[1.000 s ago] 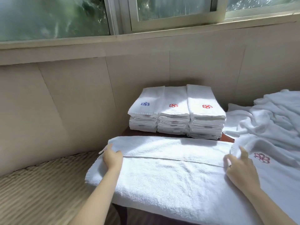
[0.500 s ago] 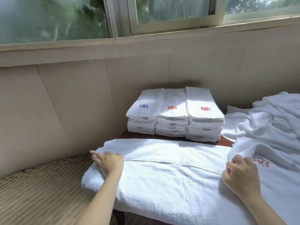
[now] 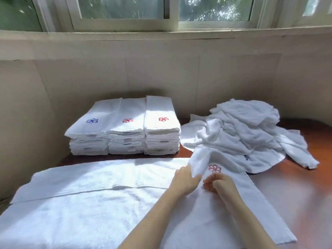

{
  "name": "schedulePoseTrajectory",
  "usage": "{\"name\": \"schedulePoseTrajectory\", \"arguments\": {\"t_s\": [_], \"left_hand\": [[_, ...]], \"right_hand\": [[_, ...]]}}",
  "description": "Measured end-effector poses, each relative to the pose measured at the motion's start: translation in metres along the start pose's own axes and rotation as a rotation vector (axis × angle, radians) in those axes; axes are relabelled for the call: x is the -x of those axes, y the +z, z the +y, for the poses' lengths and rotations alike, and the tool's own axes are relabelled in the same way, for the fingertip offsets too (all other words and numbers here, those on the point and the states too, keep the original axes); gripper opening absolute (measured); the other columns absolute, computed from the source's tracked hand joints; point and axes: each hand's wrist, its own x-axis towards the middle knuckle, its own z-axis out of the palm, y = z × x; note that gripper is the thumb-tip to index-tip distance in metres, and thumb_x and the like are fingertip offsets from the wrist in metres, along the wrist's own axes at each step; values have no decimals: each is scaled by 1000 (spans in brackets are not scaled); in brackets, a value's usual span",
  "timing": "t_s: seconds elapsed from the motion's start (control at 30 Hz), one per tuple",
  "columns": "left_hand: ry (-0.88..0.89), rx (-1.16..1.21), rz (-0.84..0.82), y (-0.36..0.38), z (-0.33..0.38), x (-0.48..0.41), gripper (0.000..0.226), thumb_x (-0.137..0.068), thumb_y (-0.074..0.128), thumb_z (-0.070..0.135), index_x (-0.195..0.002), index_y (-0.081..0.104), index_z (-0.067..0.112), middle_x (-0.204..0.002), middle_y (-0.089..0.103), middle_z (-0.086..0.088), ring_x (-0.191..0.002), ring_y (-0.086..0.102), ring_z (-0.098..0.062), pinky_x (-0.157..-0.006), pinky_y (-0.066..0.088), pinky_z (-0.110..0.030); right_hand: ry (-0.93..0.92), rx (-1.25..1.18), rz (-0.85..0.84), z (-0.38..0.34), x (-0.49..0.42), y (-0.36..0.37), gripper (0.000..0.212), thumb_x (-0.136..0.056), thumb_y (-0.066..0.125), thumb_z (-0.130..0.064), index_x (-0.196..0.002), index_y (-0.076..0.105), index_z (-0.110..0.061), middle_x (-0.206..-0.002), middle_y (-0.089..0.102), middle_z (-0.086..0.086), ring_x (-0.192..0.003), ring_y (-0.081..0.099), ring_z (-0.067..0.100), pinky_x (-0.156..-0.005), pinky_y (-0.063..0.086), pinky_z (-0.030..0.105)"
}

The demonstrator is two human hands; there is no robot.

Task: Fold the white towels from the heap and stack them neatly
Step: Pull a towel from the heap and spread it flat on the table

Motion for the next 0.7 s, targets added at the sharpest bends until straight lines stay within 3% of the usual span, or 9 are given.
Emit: {"name": "schedulePoseTrajectory", "arguments": {"t_s": [0.13, 0.2, 0.27, 0.33, 0.43, 0.5, 0.6, 0.67, 0.7], "left_hand": [[-139, 389, 127, 18, 18, -24, 75, -85, 59, 21, -149, 21, 13, -141, 46, -7, -125, 46, -26, -99, 38, -31], [-134, 514, 139, 13, 19, -33, 77, -78, 53, 2, -147, 26, 20, -132, 50, 0, -113, 49, -17, -93, 39, -25], [12, 568, 105, 5, 26, -36, 76, -71, 48, -6, -141, 41, 21, -134, 50, 0, -119, 47, -11, -101, 39, -25], [224, 510, 54, 1, 37, -35, 75, -66, 44, -14, -132, 56, 18, -135, 51, 4, -128, 46, -10, -108, 38, -25], [506, 258, -95, 7, 55, -28, 80, -60, 35, -21, -123, 65, 18, -141, 38, 23, -130, 35, 7, -106, 30, -9], [600, 57, -310, 14, 62, -22, 74, -62, 39, -16, -121, 67, 19, -141, 47, 16, -128, 44, 2, -105, 36, -15], [584, -23, -478, 20, 64, -15, 50, -77, 50, -5, -116, 70, 18, -109, 70, 11, -90, 60, 8, -78, 41, -5], [534, 68, -355, 19, 63, -13, 38, -83, 54, 3, -110, 72, 21, -81, 68, 20, -63, 54, 9, -63, 34, -1], [506, 128, -263, 18, 61, -12, 35, -84, 54, 4, -107, 73, 21, -78, 67, 22, -63, 54, 6, -63, 35, -3]], "right_hand": [[171, -125, 30, 3, -17, -42, 32, -82, 25, 16, -83, 54, 1, -67, 53, 16, -47, 52, 23, -38, 44, 21], [157, -97, 82, 4, -26, -59, 28, -86, 30, 13, -86, 55, 0, -65, 54, 16, -38, 50, 21, -35, 42, 19], [152, -144, 144, 6, -37, -72, 22, -91, 35, 6, -88, 54, -2, -65, 55, 16, -32, 50, 21, -33, 42, 20], [158, -218, 161, 5, -48, -81, 15, -98, 40, -10, -94, 53, -6, -70, 59, 18, -35, 55, 22, -34, 46, 22], [200, -331, 96, 0, -62, -88, 34, -102, 32, -41, -109, 48, -11, -84, 62, 19, -51, 61, 28, -41, 50, 27], [202, -399, 75, -1, -68, -89, 42, -99, 32, -51, -115, 47, -15, -85, 59, 15, -59, 59, 26, -51, 50, 30], [175, -405, 47, 1, -66, -91, 35, -95, 47, -48, -112, 50, -17, -77, 62, 10, -57, 55, 20, -51, 48, 28], [105, -150, 49, 9, -65, -94, 38, -88, 65, -35, -119, 48, -21, -95, 61, 8, -74, 62, 20, -60, 53, 32], [65, -17, 51, 13, -62, -95, 42, -85, 70, -27, -121, 47, -23, -95, 59, 5, -79, 62, 19, -64, 53, 34]]}}
